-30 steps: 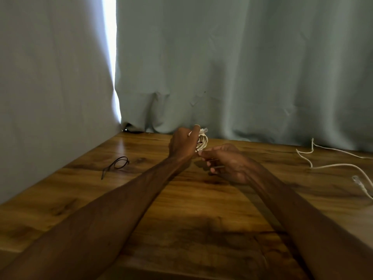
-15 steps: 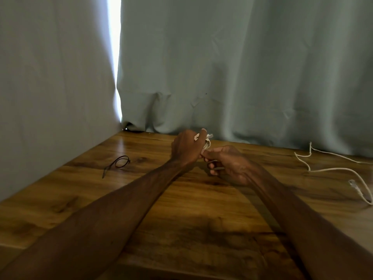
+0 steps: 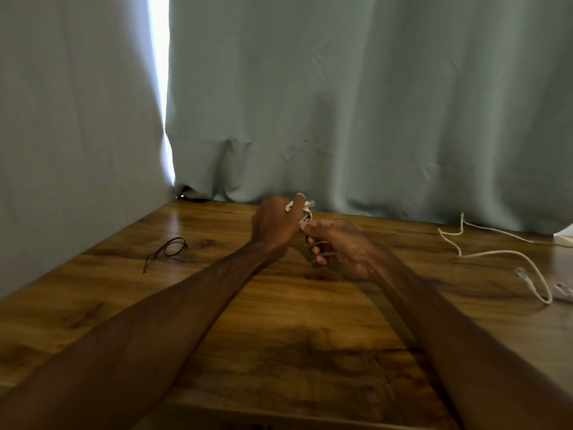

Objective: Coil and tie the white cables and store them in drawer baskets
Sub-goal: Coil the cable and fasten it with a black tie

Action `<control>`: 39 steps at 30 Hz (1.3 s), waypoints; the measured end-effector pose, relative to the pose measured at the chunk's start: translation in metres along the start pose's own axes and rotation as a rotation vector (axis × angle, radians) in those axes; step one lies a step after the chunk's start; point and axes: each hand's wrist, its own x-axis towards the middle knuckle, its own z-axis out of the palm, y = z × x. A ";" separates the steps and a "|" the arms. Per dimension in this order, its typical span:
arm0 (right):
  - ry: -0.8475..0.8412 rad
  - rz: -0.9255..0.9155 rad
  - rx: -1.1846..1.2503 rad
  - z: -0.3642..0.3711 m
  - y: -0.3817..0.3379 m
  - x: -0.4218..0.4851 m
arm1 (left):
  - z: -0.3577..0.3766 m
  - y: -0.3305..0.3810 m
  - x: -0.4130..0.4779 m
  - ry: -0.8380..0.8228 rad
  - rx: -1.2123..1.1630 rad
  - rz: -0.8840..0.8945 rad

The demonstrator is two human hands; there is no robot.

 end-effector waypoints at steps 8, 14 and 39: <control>0.002 0.025 0.039 -0.002 0.000 -0.002 | 0.000 0.002 0.002 0.004 -0.040 -0.020; 0.073 0.019 0.023 -0.003 -0.001 -0.002 | 0.001 0.005 0.000 0.019 -0.083 -0.057; 0.288 0.070 0.301 0.020 -0.011 -0.012 | 0.007 0.018 -0.005 0.148 -0.171 0.222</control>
